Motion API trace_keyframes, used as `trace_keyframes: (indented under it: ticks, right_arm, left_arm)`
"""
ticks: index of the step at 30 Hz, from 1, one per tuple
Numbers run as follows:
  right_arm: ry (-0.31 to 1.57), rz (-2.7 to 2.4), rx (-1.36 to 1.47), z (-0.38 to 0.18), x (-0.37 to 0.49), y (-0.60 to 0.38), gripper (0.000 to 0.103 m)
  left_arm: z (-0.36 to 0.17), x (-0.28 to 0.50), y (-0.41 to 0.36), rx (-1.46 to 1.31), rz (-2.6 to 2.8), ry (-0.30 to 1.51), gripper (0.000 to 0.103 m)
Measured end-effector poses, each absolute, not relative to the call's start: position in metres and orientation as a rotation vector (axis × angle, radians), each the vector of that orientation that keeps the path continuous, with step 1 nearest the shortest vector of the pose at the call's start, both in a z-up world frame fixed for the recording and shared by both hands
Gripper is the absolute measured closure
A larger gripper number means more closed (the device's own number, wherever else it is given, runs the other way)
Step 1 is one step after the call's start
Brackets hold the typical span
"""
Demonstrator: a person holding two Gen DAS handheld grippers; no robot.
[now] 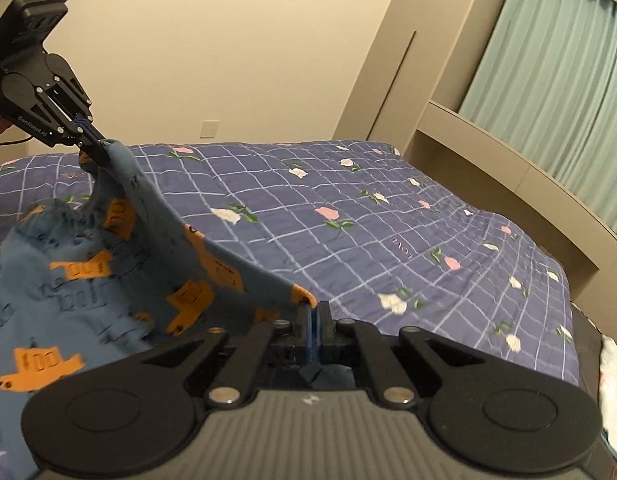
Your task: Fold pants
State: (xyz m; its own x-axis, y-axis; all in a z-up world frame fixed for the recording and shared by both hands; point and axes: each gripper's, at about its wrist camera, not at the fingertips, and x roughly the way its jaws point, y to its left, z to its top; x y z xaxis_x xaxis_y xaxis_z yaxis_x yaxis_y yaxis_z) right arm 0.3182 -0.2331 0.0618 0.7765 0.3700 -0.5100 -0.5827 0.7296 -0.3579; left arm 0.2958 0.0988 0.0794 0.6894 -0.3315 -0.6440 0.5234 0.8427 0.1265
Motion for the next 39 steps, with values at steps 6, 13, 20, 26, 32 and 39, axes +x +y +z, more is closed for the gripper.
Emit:
trace_keyframes:
  ticks: [6,13,20,26,32,39]
  right_arm:
    - [0.405,0.514,-0.496,0.047,0.254,-0.239,0.101]
    - [0.4,0.503,-0.508,0.026,0.182,-0.233,0.101]
    - [0.414,0.491,-0.527,0.013,0.151,-0.225,0.101]
    - [0.442,0.489,-0.571,0.007,0.131,-0.224,0.101]
    - [0.477,0.492,-0.602,-0.014,0.133,-0.215,0.101]
    - [0.513,0.537,-0.557,-0.018,0.135,-0.212,0.046]
  left_arm:
    - [0.065,0.241,0.1,0.408,-0.538,0.611,0.099]
    - [0.024,0.196,0.105,0.502,-0.589,0.63,0.099]
    - [0.017,0.175,0.11,0.481,-0.603,0.62,0.099]
    - [-0.003,0.162,0.106,0.474,-0.591,0.631,0.099]
    - [-0.008,0.162,0.118,0.335,-0.571,0.654,0.065]
    - [0.014,0.152,0.143,0.191,-0.459,0.614,0.012]
